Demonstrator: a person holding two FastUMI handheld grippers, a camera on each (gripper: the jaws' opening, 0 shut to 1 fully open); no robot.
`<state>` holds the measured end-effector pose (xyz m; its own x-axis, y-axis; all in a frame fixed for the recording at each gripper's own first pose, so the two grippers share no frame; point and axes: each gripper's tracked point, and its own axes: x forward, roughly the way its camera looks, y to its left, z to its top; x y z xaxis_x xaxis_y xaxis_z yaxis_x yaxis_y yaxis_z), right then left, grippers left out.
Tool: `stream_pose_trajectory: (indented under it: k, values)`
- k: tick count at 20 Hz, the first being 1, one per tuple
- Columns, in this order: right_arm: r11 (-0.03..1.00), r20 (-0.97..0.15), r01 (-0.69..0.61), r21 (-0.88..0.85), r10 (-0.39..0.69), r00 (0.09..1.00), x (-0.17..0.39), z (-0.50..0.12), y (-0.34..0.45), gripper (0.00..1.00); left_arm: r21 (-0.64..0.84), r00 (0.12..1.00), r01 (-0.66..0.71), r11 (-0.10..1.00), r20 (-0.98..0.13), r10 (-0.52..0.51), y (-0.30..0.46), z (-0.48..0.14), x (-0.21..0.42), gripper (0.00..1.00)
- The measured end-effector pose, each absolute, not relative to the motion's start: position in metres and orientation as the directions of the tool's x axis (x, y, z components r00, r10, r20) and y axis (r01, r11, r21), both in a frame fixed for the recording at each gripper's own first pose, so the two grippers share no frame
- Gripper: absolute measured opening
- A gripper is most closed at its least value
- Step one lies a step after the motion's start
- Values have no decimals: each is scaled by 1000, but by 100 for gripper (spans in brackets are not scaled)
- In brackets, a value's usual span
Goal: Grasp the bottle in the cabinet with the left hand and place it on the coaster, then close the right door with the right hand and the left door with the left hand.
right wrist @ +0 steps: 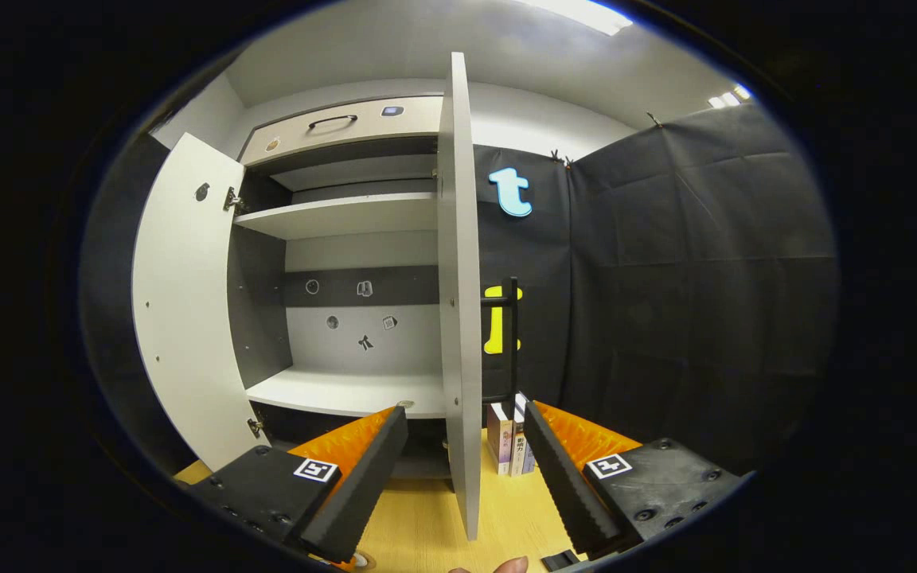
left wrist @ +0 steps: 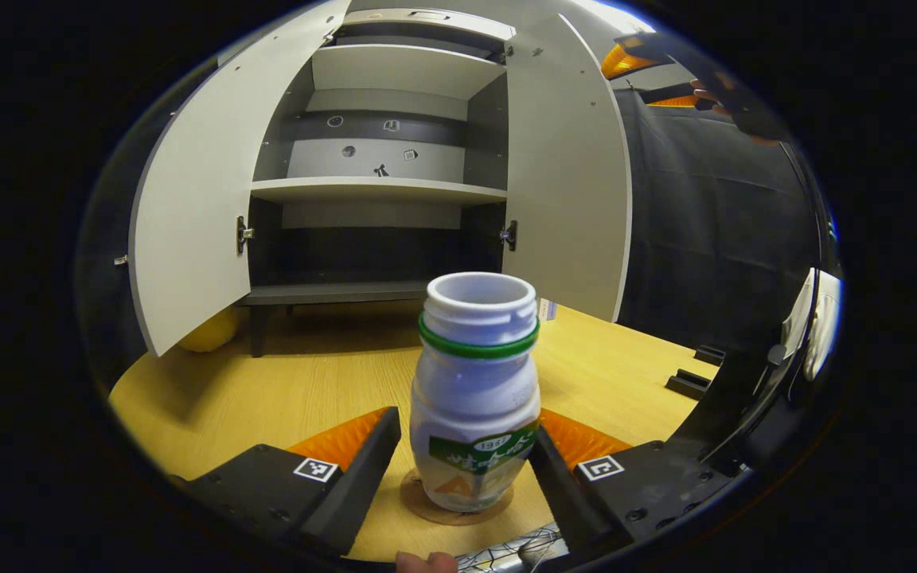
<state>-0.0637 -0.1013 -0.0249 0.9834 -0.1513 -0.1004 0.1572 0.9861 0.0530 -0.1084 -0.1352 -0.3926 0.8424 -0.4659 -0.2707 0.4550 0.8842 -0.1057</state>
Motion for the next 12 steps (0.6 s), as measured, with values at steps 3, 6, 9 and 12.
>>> stream_pose_trajectory:
  k: [3, 6, 9, 12]
  values:
    - [985, -106, 164, 62, -157, 982, -64, -25, -103, 97, -95, 843, 452, 887, -281, -459, -131, -393, -110, 94]
    - [985, -102, 164, 55, -158, 982, -63, -24, -103, 97, -88, 837, 459, 884, -290, -463, -132, -394, -114, 94]
    - [985, -96, 163, 57, -157, 983, -64, -23, -104, 97, -86, 833, 464, 882, -294, -468, -131, -393, -115, 94]
    - [985, -98, 163, 61, -157, 983, -63, -23, -104, 97, -82, 832, 464, 882, -301, -465, -130, -395, -116, 94]
